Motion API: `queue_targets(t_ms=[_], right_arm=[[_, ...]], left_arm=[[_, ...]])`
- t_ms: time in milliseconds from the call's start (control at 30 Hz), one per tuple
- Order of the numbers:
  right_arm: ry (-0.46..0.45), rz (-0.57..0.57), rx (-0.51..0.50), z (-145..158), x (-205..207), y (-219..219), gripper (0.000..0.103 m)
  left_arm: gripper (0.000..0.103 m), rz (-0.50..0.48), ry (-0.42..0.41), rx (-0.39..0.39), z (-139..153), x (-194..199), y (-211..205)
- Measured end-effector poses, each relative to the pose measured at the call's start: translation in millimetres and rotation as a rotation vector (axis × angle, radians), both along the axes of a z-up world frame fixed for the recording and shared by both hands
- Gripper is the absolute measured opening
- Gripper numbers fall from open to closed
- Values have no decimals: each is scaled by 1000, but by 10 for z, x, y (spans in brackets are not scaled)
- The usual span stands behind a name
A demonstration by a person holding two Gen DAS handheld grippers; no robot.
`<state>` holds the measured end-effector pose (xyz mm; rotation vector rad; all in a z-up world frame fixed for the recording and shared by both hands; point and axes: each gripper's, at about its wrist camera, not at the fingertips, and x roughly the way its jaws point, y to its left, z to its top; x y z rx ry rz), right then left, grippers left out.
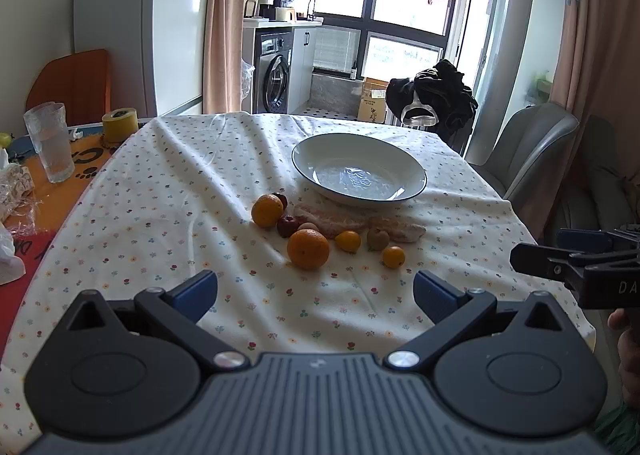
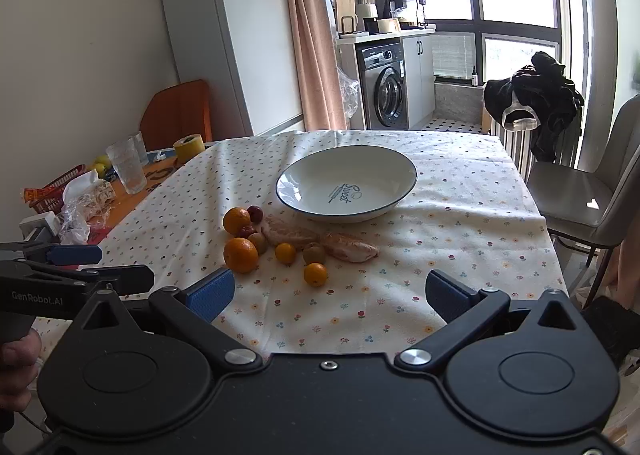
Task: Organize fruits
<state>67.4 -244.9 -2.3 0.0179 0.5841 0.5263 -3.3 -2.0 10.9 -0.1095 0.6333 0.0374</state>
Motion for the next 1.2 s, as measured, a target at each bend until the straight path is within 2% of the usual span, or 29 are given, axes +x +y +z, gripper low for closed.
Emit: queue_targets(t_ms=[167,1200], right_arm=[[-3,-3,-5,8,-6,8,103],[8,-11,-15,-7,-9,84,103]], left_arm=[[103,0,-22,0,37,-34,-4],[103,4,-7,-2,-29,-24,25]])
